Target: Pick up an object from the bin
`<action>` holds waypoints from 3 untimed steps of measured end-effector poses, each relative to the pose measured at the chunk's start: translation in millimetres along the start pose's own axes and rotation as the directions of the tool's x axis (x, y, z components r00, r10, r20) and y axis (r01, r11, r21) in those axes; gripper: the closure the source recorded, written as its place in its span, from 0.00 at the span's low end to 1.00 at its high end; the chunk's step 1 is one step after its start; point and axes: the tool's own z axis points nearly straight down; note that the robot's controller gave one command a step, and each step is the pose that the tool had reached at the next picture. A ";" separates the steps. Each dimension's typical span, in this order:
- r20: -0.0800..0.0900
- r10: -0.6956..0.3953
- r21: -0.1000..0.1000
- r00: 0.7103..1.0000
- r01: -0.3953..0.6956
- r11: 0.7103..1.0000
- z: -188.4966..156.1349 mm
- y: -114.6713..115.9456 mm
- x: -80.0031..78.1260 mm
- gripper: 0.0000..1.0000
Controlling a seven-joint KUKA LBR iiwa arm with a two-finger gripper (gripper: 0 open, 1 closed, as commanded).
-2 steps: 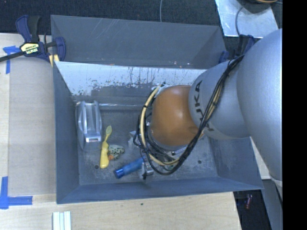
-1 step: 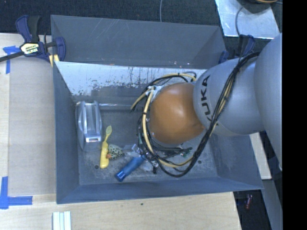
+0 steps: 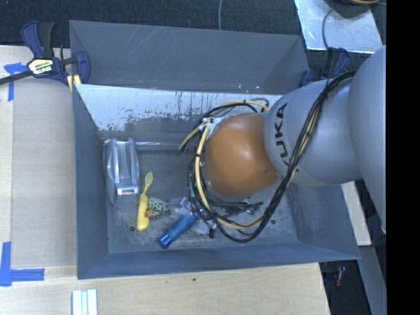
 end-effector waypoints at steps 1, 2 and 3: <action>-0.005 0.004 -0.005 1.000 -0.004 1.000 -54.7 -0.9 -1.5 1.00; 0.001 0.009 0.001 1.000 -0.009 1.000 -92.6 -7.4 -2.2 1.00; 0.000 0.038 -0.001 0.999 -0.038 0.999 -59.9 0.3 -11.6 1.00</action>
Offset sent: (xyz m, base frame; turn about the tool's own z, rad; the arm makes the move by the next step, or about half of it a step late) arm 0.0059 -0.0067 0.0761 0.0072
